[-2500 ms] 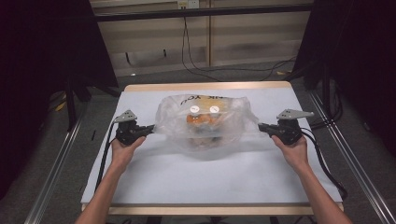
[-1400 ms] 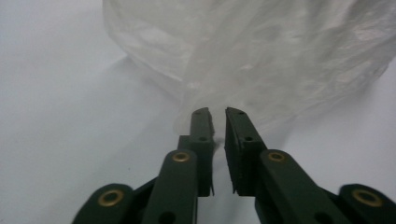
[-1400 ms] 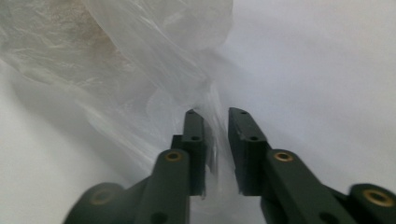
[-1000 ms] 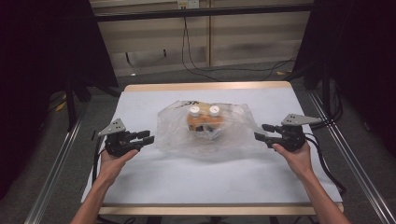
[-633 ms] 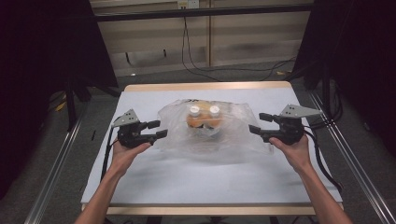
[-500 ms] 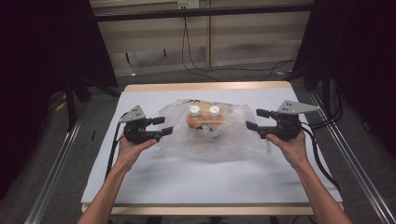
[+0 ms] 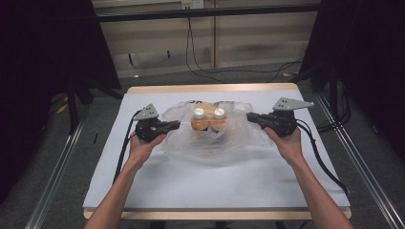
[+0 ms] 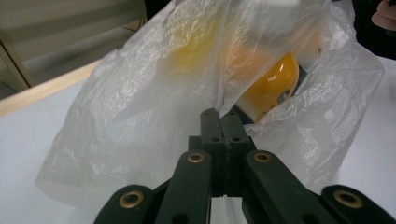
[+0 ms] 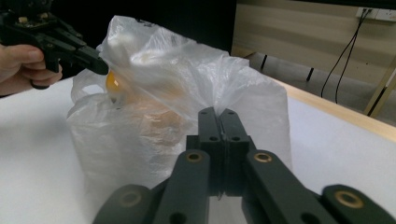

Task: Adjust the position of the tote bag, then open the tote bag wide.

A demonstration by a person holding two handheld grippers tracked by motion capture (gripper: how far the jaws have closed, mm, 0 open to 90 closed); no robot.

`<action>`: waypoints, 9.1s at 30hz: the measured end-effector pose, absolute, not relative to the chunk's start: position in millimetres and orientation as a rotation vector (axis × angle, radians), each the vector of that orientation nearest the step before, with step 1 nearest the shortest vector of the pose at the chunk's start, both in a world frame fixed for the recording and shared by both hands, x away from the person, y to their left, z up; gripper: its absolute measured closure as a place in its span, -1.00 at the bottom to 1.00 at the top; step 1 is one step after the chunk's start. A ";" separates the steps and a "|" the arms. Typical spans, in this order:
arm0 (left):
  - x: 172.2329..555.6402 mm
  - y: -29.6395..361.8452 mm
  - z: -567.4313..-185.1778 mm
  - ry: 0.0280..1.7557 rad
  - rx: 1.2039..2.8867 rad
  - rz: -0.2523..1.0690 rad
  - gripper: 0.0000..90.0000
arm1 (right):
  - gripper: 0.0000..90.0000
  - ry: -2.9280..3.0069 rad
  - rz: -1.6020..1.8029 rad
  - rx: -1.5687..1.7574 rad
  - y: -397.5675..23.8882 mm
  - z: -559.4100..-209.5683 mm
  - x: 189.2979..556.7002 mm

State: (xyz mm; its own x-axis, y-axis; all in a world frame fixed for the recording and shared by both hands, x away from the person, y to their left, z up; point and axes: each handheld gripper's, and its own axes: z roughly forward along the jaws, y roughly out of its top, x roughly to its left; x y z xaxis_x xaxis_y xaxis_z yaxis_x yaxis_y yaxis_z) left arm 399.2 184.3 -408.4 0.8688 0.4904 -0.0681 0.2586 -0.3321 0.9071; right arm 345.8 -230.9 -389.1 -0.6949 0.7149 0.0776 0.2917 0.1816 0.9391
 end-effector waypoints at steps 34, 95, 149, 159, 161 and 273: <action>417.9 174.6 -468.5 0.661 2.182 0.152 1.00 | 1.00 2.278 1.290 1.061 -217.7 -449.9 371.8; 429.5 132.2 -468.7 0.611 2.246 0.202 0.79 | 1.00 2.507 1.190 0.984 -169.4 -455.2 399.9; 430.3 197.3 -463.2 0.534 2.630 0.436 1.00 | 1.00 2.674 0.456 0.893 -249.1 -459.0 369.0; 453.9 199.2 -467.0 0.630 2.544 0.386 1.00 | 1.00 2.612 0.504 0.918 -254.2 -462.5 374.2; 455.7 200.6 -467.2 0.635 2.535 0.372 1.00 | 1.00 2.607 0.513 0.923 -255.4 -462.9 375.1; 375.2 76.0 -456.1 0.400 2.259 0.206 1.00 | 1.00 2.617 1.031 1.038 -153.4 -473.4 453.7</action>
State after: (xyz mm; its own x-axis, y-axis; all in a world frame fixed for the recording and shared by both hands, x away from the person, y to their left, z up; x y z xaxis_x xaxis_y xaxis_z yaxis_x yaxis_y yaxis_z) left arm 375.2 76.0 -456.1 0.9363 0.3506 0.0175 0.2173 -0.6182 0.7554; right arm 453.7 -153.4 -473.4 -0.7513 0.6504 0.1124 0.5524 0.5264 0.6464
